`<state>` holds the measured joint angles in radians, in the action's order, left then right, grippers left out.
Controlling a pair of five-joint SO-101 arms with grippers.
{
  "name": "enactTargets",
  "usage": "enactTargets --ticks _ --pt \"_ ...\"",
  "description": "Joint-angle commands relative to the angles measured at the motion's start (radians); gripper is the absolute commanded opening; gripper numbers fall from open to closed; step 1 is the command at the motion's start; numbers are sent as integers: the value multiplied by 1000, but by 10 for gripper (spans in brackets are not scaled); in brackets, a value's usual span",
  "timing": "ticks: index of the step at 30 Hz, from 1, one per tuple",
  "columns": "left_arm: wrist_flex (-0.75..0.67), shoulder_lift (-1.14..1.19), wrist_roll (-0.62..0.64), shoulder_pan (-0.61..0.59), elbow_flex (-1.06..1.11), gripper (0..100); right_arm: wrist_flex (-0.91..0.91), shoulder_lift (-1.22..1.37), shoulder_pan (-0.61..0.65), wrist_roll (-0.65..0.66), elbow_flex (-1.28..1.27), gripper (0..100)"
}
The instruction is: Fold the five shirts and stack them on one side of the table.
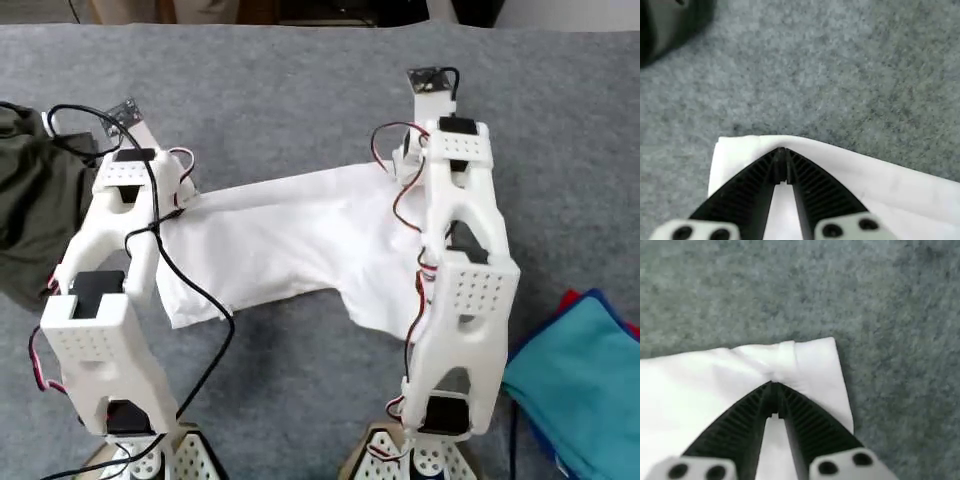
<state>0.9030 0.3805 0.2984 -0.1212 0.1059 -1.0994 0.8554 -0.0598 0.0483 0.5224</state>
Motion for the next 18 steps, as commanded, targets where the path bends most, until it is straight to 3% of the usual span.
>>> enactTargets --ticks 1,12,18 --pt "-21 -12 -48 -20 -3 19 -48 53 -56 49 147 6" --pt "14 12 -55 -44 -245 19 -334 105 18 89 483 5" --pt "304 10 -64 -6 -460 19 -646 105 42 132 831 5"
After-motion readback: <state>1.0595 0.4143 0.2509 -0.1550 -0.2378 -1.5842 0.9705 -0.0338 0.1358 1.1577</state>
